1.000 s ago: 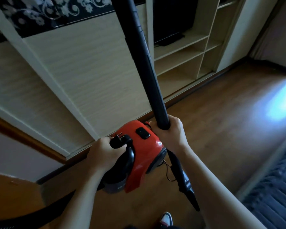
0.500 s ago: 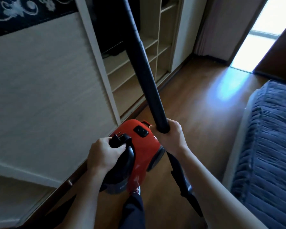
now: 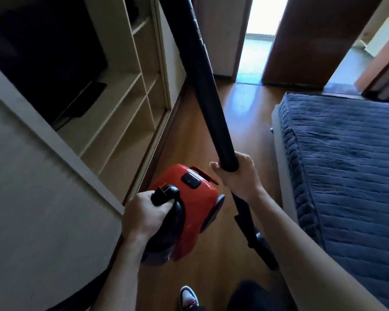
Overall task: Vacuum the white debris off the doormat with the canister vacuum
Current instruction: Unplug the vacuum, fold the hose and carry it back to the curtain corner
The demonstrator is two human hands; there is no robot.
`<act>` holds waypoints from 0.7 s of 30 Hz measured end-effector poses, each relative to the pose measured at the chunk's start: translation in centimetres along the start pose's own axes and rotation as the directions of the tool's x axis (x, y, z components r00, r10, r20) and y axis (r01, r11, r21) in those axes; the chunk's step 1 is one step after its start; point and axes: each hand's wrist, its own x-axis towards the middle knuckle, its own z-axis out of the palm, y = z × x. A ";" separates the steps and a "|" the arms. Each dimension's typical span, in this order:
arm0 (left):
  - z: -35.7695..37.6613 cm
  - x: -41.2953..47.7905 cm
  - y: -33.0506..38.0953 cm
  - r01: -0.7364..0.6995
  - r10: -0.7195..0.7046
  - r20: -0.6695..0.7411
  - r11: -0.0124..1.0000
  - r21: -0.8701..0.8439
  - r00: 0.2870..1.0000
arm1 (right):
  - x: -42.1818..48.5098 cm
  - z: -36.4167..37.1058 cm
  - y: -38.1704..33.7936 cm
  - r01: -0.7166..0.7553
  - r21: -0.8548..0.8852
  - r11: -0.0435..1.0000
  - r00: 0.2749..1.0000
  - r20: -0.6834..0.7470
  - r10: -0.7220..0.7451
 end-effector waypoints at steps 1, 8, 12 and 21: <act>0.3 1.2 0.5 -0.017 0.017 0.018 1.000 0.000 1.000 | 0.9 -0.2 0.2 -0.004 -0.009 1.000 1.000 -0.021 0.003; 3.9 9.4 4.7 -0.077 0.081 0.108 0.996 -0.040 0.991 | 7.8 -2.7 2.9 -0.015 -0.068 0.998 0.994 -0.111 0.008; 7.1 14.4 8.2 -0.091 0.094 0.127 0.995 -0.029 0.987 | 12.7 -4.6 5.5 -0.031 -0.079 0.996 0.989 -0.145 0.020; 14.9 26.6 20.1 -0.153 0.150 0.165 0.988 0.006 0.975 | 28.6 -11.7 11.1 -0.030 0.010 0.999 0.982 -0.188 0.031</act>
